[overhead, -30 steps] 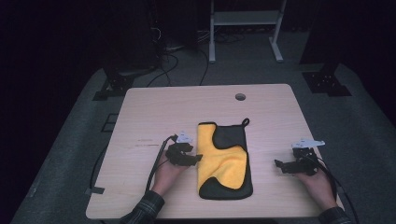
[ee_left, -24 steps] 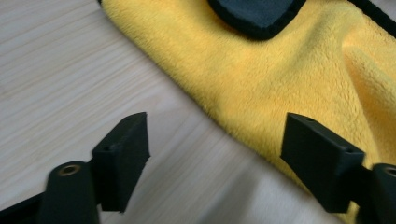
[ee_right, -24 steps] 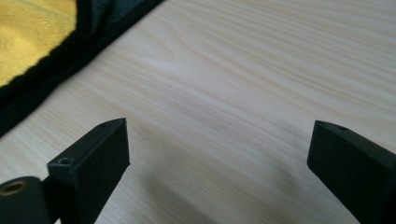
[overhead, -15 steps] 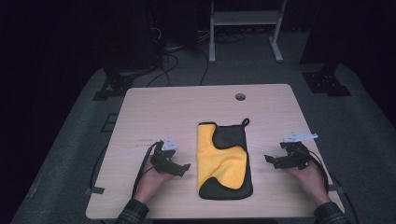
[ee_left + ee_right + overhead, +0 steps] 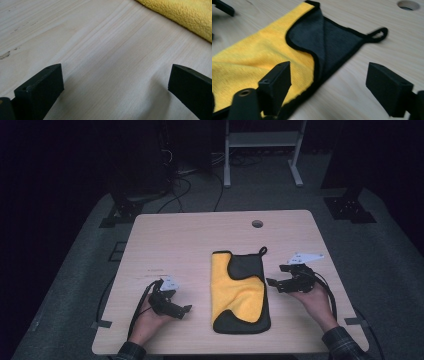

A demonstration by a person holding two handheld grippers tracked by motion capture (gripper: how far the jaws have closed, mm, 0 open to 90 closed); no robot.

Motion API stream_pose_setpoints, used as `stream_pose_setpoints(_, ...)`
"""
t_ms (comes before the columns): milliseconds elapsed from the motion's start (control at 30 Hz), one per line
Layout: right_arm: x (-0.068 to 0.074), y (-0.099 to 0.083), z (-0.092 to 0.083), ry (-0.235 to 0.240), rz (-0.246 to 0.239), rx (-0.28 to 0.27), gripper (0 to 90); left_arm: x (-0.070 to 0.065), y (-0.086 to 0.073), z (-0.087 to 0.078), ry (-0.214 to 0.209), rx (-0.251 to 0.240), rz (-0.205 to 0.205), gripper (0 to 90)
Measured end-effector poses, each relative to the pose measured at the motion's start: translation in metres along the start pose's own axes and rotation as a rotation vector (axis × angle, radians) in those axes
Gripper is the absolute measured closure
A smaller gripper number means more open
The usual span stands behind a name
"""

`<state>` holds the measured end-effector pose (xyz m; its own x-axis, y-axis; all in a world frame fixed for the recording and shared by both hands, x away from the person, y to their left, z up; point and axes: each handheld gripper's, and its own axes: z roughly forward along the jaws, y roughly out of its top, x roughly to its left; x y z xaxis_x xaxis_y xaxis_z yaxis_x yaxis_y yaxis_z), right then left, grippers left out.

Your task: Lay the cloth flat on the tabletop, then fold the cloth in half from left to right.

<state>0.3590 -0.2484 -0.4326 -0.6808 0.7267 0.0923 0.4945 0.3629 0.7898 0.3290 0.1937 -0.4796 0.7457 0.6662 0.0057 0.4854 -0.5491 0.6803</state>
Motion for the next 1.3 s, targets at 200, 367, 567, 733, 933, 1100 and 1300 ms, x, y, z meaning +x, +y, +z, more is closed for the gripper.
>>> stream_pose_setpoints(200,0.012,0.013,0.015,0.035,-0.037,-0.008,24.3,0.001,-0.007,-0.001,-0.003,-0.040,0.019,0.0)
stream_pose_setpoints(367,0.021,0.025,0.029,0.059,-0.064,-0.025,33.3,0.001,-0.006,-0.001,0.003,-0.041,0.011,0.0)
stream_pose_setpoints(567,0.030,0.035,0.049,0.095,-0.088,-0.012,41.0,0.001,-0.007,-0.001,0.003,-0.045,0.007,0.0)
stream_pose_setpoints(733,0.038,0.040,0.067,0.110,-0.112,-0.003,45.9,0.001,-0.006,-0.001,0.004,-0.042,0.011,0.0)
stream_pose_setpoints(933,0.045,0.040,0.087,0.126,-0.132,0.020,53.5,0.002,-0.006,0.000,0.004,-0.040,0.012,0.0)
stream_pose_setpoints(1100,0.050,0.044,0.102,0.149,-0.141,0.045,56.8,0.002,-0.005,0.000,0.000,-0.042,0.012,0.0)
stream_pose_setpoints(1300,0.053,0.046,0.116,0.142,-0.160,0.070,59.3,0.002,-0.005,0.000,-0.001,-0.041,0.015,0.0)
